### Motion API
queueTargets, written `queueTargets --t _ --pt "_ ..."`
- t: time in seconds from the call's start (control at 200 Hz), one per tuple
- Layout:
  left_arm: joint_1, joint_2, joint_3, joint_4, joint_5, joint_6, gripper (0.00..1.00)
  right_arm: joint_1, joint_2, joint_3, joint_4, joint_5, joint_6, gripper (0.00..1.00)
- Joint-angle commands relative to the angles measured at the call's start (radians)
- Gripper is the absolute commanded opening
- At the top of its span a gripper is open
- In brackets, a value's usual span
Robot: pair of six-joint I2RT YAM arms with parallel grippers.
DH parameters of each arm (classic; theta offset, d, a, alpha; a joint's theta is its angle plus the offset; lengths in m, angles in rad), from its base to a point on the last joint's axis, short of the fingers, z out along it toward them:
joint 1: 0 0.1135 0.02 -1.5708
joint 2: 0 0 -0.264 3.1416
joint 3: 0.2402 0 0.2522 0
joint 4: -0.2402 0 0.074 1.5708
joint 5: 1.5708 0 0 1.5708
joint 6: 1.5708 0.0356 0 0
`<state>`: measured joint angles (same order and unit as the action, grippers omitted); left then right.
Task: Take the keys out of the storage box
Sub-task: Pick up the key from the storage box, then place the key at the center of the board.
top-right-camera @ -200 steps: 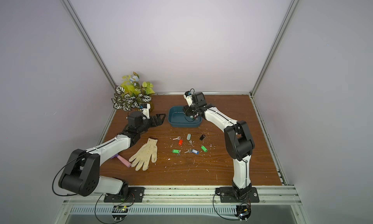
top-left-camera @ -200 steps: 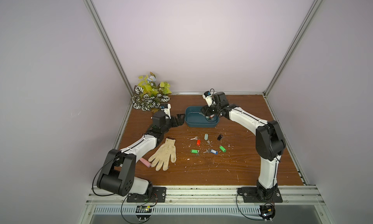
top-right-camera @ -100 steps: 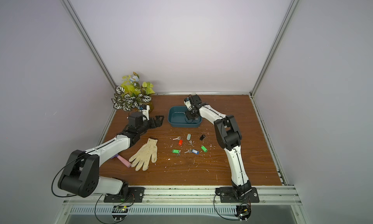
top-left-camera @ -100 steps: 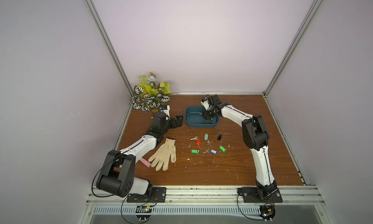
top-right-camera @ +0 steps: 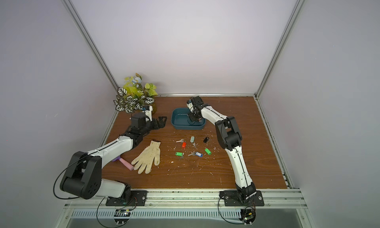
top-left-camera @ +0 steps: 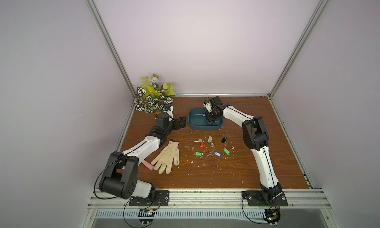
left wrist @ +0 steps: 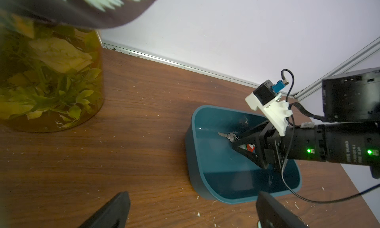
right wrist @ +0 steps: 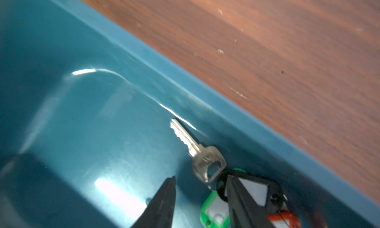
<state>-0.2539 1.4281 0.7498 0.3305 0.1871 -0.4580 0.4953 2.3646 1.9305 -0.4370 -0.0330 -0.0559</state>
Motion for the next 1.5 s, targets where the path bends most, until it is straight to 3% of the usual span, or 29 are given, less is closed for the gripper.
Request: queueTargets --t 0.0,0.495,1.081,1.236,1.496 --pt "0.013 0.017 0.031 -0.01 -0.008 0.017 1.0 0.0 -0.015 0.038 -0.025 0.017 -0.019 0.38" --pt "0.012 0.026 0.044 -0.014 -0.008 0.014 1.0 -0.001 -0.063 0.048 -0.002 0.014 -0.036 0.0" --pt "0.014 0.031 0.047 -0.004 0.009 0.015 1.0 0.002 -0.308 -0.075 0.052 -0.048 -0.038 0.0" --pt "0.014 0.022 0.041 0.008 0.022 0.01 1.0 0.002 -0.479 -0.24 0.083 -0.072 -0.025 0.0" --pt "0.011 -0.015 0.02 0.069 0.037 -0.007 1.0 0.1 -0.901 -0.761 0.132 0.007 0.134 0.0"
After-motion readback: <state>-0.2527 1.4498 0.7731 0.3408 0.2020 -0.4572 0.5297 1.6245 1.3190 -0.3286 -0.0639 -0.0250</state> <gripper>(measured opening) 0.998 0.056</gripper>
